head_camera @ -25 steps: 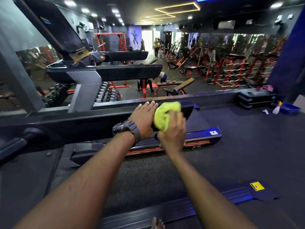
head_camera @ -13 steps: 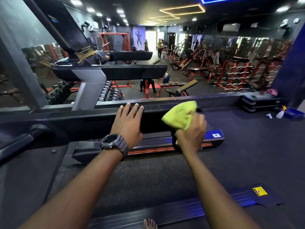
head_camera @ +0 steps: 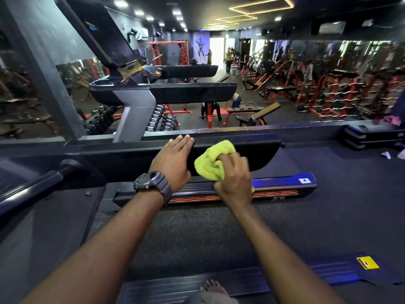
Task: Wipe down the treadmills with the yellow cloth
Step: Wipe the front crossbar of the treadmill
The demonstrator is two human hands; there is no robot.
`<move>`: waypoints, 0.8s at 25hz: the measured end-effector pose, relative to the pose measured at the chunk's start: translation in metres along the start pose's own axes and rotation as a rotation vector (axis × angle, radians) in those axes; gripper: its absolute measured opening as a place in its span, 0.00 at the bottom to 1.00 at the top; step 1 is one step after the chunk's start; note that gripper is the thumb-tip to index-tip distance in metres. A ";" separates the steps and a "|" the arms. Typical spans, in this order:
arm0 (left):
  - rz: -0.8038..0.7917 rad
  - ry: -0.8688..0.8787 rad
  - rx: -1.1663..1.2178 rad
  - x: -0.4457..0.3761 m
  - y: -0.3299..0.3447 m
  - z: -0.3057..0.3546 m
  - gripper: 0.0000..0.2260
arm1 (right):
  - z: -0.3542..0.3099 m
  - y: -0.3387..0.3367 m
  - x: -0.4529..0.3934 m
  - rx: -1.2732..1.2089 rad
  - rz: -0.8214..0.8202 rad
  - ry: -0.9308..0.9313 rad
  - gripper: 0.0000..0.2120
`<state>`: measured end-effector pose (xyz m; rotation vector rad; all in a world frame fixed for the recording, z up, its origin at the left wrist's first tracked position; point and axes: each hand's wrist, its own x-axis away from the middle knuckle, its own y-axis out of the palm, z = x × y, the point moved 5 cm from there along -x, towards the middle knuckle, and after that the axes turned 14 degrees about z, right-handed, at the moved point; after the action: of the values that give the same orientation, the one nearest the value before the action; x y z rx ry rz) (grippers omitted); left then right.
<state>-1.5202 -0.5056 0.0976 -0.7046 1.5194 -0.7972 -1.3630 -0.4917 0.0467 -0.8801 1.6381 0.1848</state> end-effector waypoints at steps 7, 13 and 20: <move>0.036 0.002 0.002 0.008 0.001 -0.002 0.36 | -0.040 0.012 0.014 -0.060 -0.039 -0.075 0.34; 0.022 -0.072 -0.039 0.009 0.001 -0.010 0.37 | -0.033 0.006 0.002 -0.068 -0.025 0.219 0.35; -0.018 -0.011 -0.133 0.016 -0.009 -0.028 0.38 | -0.031 0.011 0.002 -0.039 -0.075 0.118 0.33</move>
<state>-1.5495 -0.5211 0.0967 -0.8202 1.5684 -0.7093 -1.3935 -0.5023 0.0495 -0.9961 1.7127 0.1151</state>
